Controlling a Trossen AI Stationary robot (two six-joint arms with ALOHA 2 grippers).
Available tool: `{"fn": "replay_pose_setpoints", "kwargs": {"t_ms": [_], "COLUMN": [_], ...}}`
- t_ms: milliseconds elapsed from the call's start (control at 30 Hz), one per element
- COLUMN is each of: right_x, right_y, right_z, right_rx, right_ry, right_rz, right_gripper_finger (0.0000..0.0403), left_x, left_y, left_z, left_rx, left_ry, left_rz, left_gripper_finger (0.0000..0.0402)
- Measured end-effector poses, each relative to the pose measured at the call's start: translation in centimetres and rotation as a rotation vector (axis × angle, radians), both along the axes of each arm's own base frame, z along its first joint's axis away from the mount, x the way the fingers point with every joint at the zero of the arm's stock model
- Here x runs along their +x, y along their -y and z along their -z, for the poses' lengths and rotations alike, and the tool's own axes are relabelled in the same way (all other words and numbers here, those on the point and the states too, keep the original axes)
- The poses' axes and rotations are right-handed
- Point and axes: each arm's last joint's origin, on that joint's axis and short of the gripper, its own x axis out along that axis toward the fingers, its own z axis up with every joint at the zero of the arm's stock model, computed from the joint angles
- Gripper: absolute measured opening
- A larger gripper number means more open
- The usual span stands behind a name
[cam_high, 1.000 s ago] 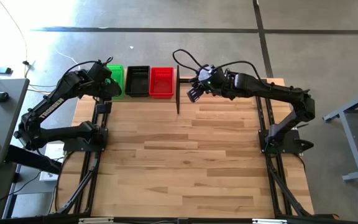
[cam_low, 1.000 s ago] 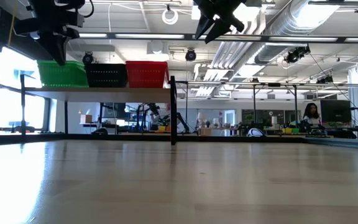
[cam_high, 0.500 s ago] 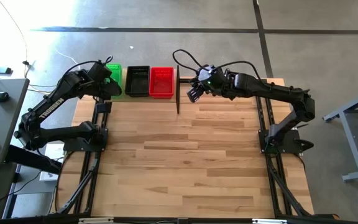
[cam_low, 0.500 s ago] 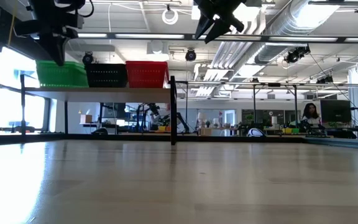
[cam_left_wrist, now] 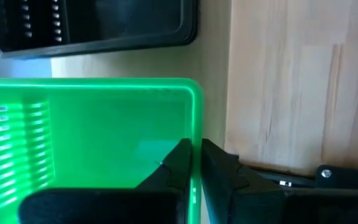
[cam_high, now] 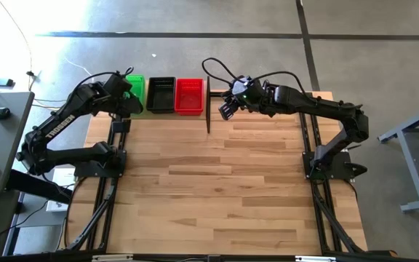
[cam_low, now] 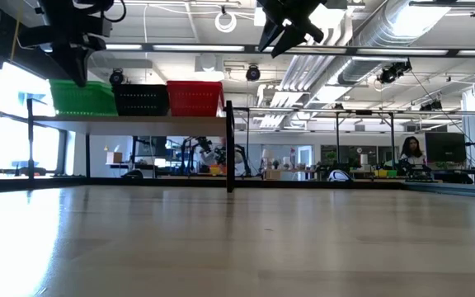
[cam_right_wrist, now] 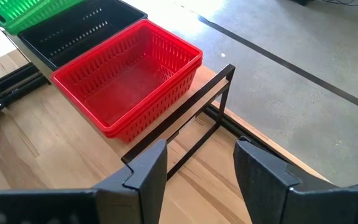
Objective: Stack baskets on shelf by color
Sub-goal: Adjust the stacked green bins
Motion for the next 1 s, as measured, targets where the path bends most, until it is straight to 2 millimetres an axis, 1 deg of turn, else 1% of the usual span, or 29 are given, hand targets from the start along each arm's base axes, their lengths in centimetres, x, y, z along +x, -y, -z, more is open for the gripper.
{"fn": "replay_pose_setpoints", "kwargs": {"t_ms": [267,700,867,1000], "right_x": [0.0,0.02,0.02,0.02], "right_y": [0.0,-0.03,-0.03,-0.03], "right_z": [0.0,0.01,0.01,0.01], "right_rx": [0.008,0.029,0.029,0.029], "right_ry": [0.008,0.023,0.023,0.023], "right_rz": [0.008,0.013,0.013,0.013], "right_gripper_finger": [0.0169,0.0169,0.0169,0.0169], "left_x": [0.25,0.29,0.33,0.43], "left_y": [0.17,0.17,0.21,0.27], "left_z": [0.0,-0.03,-0.08,-0.08], "left_rx": [0.0,0.019,0.068,0.063], "left_ry": [0.001,-0.008,-0.062,-0.049], "left_rz": [0.019,-0.017,-0.045,-0.054], "left_gripper_finger": [0.0022,0.0098,0.011,0.011]}}
